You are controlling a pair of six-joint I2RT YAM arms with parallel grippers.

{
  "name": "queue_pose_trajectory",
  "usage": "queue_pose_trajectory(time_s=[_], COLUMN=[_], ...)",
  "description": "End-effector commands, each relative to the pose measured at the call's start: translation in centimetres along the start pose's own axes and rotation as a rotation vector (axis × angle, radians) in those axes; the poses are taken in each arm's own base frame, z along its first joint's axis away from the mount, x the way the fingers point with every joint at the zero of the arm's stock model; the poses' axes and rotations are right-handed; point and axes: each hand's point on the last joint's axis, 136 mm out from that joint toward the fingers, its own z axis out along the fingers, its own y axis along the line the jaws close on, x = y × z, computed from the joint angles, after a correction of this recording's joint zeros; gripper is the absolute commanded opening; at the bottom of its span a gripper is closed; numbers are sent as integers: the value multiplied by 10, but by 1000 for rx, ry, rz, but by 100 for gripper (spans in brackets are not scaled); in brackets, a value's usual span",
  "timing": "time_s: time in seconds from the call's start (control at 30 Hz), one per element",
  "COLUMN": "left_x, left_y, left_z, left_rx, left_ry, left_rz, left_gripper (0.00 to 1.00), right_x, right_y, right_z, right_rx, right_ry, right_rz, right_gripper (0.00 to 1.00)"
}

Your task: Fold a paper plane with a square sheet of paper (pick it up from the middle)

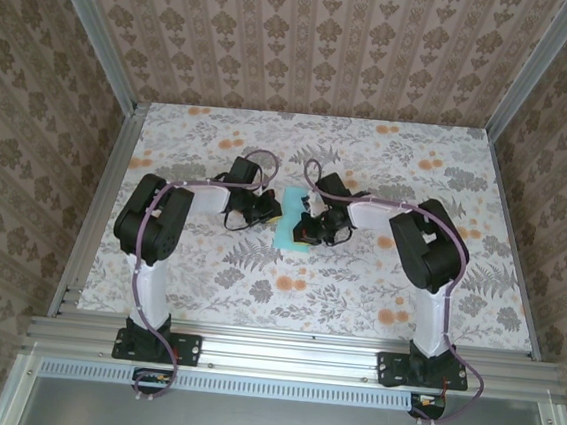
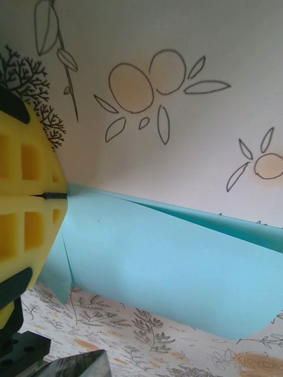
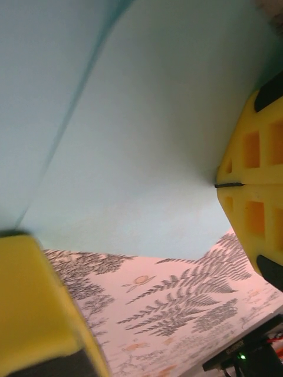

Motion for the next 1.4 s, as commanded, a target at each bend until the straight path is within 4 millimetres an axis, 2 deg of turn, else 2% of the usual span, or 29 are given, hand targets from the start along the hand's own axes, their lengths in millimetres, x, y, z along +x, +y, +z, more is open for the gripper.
queue_pose_trajectory(time_s=[0.0,0.2,0.33,0.4,0.5,0.57,0.63,0.7,0.77,0.9,1.17,1.27,1.37], left_x=[22,21,18,12,11,2,-5,-9,-8,0,24,30,36], left_y=[81,80,70,53,10,-22,-45,-56,-57,-43,-18,-15,-13], left_z=[18,19,16,11,3,-11,-24,-36,-45,-54,-51,-47,-44], left_rx=[-265,-262,-236,-190,-108,-52,-17,-4,-21,-57,-81,-80,-86], left_ry=[49,52,47,37,32,-1,-32,-60,-81,-100,-69,-45,-22], left_rz=[-77,-70,-56,-30,54,105,133,138,127,80,2,-6,-9], left_gripper=[3,3,4,6,12,20,29,38,45,50,54,54,54], right_x=[53,71,62,48,27,12,-4,-19,-34,-53,-58,-58,-59], right_y=[-28,-32,-21,-8,7,6,0,-2,0,0,-11,-14,-18], right_z=[1,-10,-30,-45,-66,-76,-81,-84,-84,-76,-55,-51,-47], right_rx=[28,6,-7,-13,5,59,131,179,199,233,275,276,284], right_ry=[125,111,44,-21,-120,-181,-228,-253,-266,-251,-157,-144,-139], right_rz=[132,156,118,73,6,-21,-29,-38,-53,-78,-116,-120,-110], right_gripper=[5,5,5,5,8,13,18,21,25,28,37,36,27])
